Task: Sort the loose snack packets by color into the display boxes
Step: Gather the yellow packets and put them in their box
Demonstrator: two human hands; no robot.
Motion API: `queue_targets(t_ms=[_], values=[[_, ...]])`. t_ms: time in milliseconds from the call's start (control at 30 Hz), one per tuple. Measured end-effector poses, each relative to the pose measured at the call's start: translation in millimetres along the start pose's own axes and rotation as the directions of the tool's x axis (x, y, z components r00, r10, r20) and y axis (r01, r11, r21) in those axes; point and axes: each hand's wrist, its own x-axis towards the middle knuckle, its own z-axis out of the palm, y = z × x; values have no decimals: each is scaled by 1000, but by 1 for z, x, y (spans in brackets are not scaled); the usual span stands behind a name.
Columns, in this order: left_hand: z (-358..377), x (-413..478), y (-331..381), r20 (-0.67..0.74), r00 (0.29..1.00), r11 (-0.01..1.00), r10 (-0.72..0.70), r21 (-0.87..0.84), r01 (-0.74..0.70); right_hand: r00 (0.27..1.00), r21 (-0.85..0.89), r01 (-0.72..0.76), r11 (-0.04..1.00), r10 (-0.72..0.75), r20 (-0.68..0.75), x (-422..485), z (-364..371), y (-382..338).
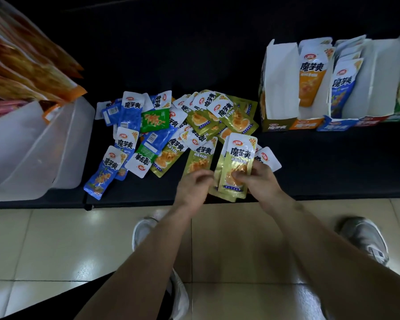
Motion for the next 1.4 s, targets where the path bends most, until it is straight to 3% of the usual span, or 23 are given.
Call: queue_targets(t_ms=[33,100,167,267,333,433,533,633,733,867,1033,1133,1267,1400], values=[[-1,6,1,-116,990,984,75,172,-54,1000,15,-4,1000,4,6,0,-2,0],[-2,17,0,-292,947,923,136,384,-14,999,56,-14,998,12,39,-1,-7,-1],[0,24,2,-327,943,867,59,485,114,998,53,-22,998,19,54,-4,-10,-2],[6,29,2,-328,943,793,60,590,154,993,70,-42,997,34,111,-8,-13,-7],[4,29,3,-315,948,872,37,474,123,993,77,-61,995,52,105,-7,-13,-7],[3,20,0,-179,982,986,-65,143,91,997,38,-79,996,80,-16,-1,-9,-3],[8,5,-3,-73,993,989,-95,-118,86,987,-44,-98,994,92,-133,2,-3,-3],[18,-4,-2,12,999,965,-41,-260,43,980,26,-130,991,132,-150,0,3,-5],[32,-6,4,88,996,995,-2,-95,10,985,88,-132,987,141,-104,-4,8,-7],[42,4,18,58,982,932,181,310,-190,989,-94,-38,995,24,-146,-3,-2,-6],[37,55,47,-105,952,866,286,453,-210,943,-29,-80,996,66,-327,11,-36,-3],[49,88,76,-190,946,822,264,558,-117,928,-32,-78,996,61,-368,14,-51,1],[68,112,116,-346,938,859,10,483,169,939,-55,-77,996,54,-340,17,-59,12],[76,125,124,-323,946,831,0,526,180,953,-99,-56,994,23,-303,20,-60,15]])
